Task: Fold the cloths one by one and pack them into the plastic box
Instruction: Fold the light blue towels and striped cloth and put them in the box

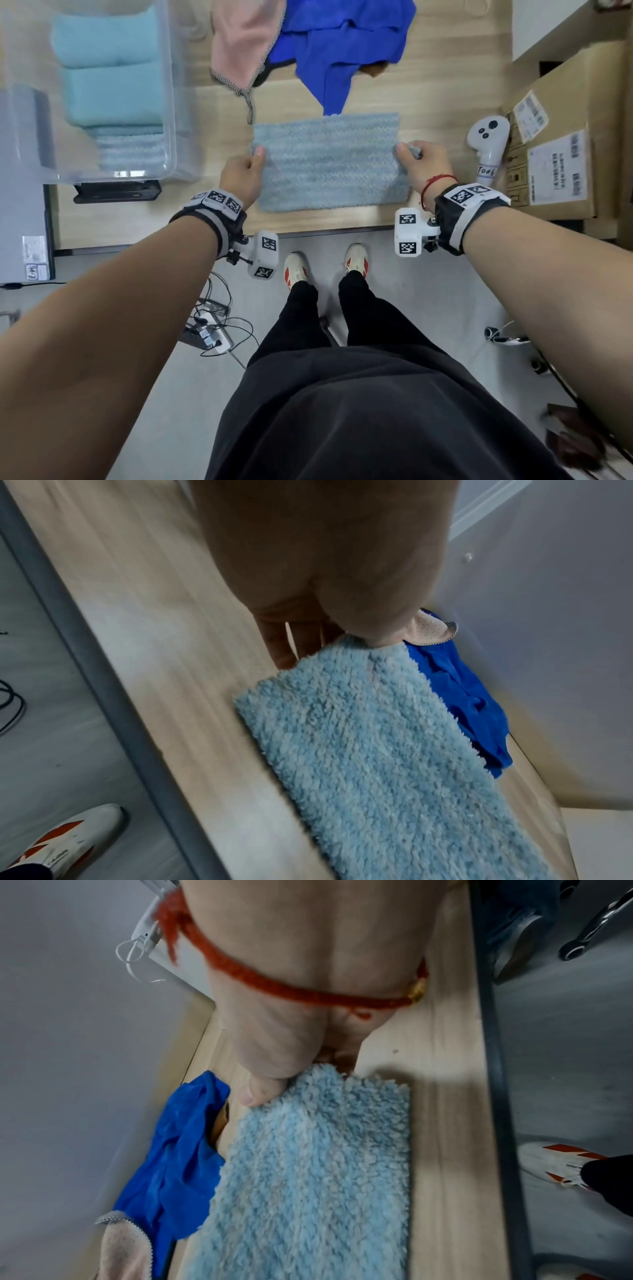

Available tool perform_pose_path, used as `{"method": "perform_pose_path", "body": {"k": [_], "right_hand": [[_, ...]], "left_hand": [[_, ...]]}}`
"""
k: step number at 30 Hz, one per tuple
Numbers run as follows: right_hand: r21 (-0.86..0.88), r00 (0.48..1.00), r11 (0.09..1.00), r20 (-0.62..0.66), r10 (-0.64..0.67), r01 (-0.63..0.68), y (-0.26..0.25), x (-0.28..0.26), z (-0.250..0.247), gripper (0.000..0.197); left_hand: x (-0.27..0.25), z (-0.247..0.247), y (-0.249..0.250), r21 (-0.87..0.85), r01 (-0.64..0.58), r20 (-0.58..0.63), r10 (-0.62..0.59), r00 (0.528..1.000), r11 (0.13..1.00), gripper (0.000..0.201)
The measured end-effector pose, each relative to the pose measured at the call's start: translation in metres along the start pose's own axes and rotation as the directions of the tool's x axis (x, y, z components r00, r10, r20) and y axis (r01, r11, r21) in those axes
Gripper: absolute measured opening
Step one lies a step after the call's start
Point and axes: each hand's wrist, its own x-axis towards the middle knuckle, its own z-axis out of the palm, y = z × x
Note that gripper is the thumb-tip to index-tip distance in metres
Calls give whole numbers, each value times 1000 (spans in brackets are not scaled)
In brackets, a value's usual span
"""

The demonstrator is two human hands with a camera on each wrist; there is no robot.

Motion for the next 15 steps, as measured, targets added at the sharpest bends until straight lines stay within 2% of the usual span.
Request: {"method": "perform_pose_path", "body": {"k": [6, 11, 15], "right_hand": [[-20, 999, 1000, -50, 18, -19, 1, 48, 9, 21], [-47, 999, 999, -45, 24, -26, -3, 71, 13, 24], [-94, 998, 994, -44, 47, -50, -9, 82, 17, 25]], "left_hand": [[24, -1, 7, -16, 9, -38, -10, 999, 1000, 54], [41, 0, 10, -1, 31, -47, -31, 998, 1000, 50], [52, 2, 15, 91, 68, -79, -61, 995, 993, 49]]}}
